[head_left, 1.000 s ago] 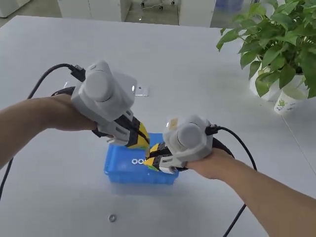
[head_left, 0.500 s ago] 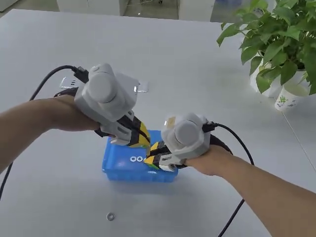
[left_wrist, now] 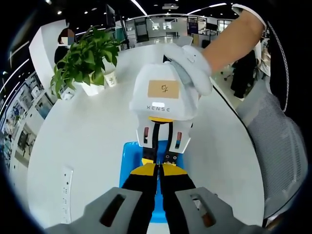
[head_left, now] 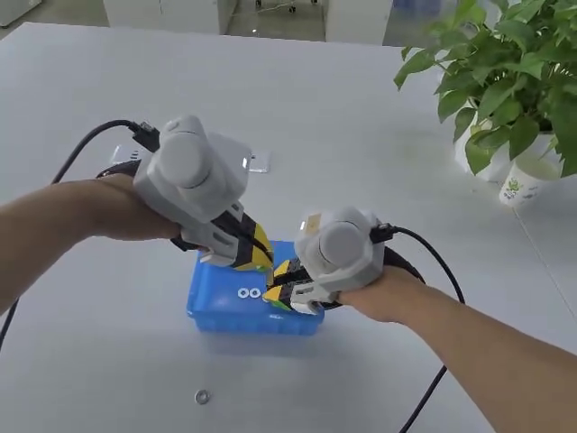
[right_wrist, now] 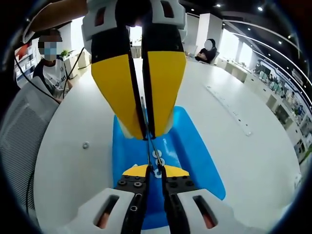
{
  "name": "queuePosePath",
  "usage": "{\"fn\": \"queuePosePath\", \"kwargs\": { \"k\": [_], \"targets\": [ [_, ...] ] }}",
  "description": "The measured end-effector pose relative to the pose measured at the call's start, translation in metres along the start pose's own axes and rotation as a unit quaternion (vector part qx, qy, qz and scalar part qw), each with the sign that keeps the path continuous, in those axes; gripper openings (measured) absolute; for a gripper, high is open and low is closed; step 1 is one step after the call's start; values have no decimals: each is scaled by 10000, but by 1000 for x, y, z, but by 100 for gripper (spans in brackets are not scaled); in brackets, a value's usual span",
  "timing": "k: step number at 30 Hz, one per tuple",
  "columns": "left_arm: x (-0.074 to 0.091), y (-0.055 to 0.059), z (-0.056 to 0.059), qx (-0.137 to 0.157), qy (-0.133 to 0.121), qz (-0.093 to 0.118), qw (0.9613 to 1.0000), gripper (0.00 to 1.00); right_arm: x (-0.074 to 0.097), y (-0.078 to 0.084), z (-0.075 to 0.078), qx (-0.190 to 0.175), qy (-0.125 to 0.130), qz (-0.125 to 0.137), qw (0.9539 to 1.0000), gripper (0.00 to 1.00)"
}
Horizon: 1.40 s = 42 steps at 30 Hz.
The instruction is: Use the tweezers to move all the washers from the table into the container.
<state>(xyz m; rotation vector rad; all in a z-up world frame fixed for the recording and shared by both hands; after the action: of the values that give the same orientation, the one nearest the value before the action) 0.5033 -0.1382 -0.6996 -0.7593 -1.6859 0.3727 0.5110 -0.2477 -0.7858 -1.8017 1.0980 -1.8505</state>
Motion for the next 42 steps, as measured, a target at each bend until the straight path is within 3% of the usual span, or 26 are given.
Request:
{"fn": "queuePosePath", "kwargs": {
  "k": [19, 31, 42],
  "targets": [
    [25, -16, 16, -98, -8, -5, 10000, 5, 17, -13, -23, 130, 9, 149, 9998, 12],
    [38, -29, 35, -207, -13, -68, 9998, 5, 26, -17, -45, 261, 24, 203, 9995, 12],
    [40, -35, 56, -252, 34, -115, 9996, 5, 27, -11, -65, 320, -7, 229, 9992, 12]
  ]
}}
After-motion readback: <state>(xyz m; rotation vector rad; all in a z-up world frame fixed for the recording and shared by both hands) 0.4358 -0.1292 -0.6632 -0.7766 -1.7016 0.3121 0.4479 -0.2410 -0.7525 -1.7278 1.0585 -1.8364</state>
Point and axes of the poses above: the centre of the closed fingertips' face, and the gripper's own axes: x roughly backward along the fingers, z roughly to its right, y roughly out of its underside, the point moved 10 cm from there along x, roughly backward along the fingers, and after that the axes turned 14 degrees about -x, right-handed, at the moved point
